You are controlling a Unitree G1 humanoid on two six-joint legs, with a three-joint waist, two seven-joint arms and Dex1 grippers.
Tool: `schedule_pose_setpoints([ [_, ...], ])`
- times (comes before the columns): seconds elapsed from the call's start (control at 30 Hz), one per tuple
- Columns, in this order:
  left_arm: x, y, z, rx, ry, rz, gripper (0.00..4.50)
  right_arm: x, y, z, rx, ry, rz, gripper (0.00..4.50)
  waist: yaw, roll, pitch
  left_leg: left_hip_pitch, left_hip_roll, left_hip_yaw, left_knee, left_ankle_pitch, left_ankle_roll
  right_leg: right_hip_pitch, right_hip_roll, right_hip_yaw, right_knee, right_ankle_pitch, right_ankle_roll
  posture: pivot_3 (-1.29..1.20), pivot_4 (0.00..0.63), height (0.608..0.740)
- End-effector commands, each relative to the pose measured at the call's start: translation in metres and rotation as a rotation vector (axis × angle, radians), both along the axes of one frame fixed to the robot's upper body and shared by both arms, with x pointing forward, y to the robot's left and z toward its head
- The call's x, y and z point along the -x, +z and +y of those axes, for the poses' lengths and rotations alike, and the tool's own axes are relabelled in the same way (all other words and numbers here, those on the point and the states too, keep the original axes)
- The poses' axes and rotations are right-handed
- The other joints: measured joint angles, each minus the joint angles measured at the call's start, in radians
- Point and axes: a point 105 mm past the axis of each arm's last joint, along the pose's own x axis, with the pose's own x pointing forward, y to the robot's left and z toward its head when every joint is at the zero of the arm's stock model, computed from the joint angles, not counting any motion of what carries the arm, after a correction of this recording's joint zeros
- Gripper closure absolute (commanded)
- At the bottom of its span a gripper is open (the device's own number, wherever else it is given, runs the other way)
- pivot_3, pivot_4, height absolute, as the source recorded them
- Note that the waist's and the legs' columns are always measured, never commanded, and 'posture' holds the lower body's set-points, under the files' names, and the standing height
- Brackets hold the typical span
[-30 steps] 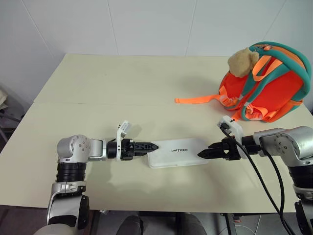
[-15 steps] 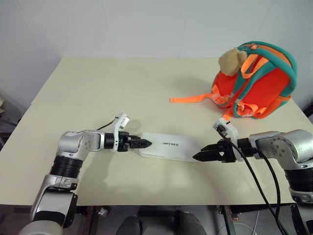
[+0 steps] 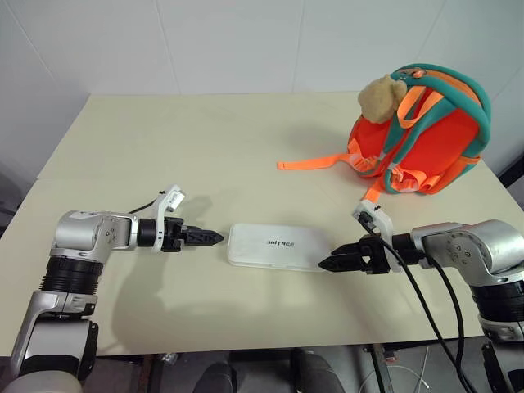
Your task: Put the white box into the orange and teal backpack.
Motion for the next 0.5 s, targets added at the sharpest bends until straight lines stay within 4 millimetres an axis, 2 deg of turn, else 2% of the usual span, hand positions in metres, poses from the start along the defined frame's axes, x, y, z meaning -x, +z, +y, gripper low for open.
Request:
schedule_pose_setpoints([
  [0.03, 0.009, 0.011, -0.014, 0.095, -0.049, 0.063, 0.02, -0.002, 0.011, 0.003, -0.012, 0.014, -0.041, 0.0, 0.005, 0.0, 0.0, -0.001, 0.0, 0.0, 0.0, 0.0, 0.0, -0.001, 0.0, 0.0, 0.0, 0.0, 0.0, 0.0, 0.15, 0.74],
  [0.3, 0.01, -0.002, -0.035, 0.136, -0.07, 0.135, 0.02, 0.0, 0.012, 0.001, -0.01, 0.012, -0.041, 0.0, 0.021, 0.0, 0.0, -0.001, 0.0, 0.001, 0.001, -0.001, -0.001, -0.001, 0.0, 0.0, -0.001, -0.001, 0.0, 0.0, 0.15, 0.74],
  [0.5, -0.002, -0.011, -0.047, 0.189, -0.038, 0.166, 0.02, 0.003, 0.012, 0.0, -0.011, 0.017, -0.042, 0.0, 0.026, 0.0, 0.0, 0.0, -0.001, 0.001, 0.002, 0.0, -0.003, -0.001, 0.0, 0.0, -0.002, -0.001, 0.0, 0.0, 0.15, 0.74],
])
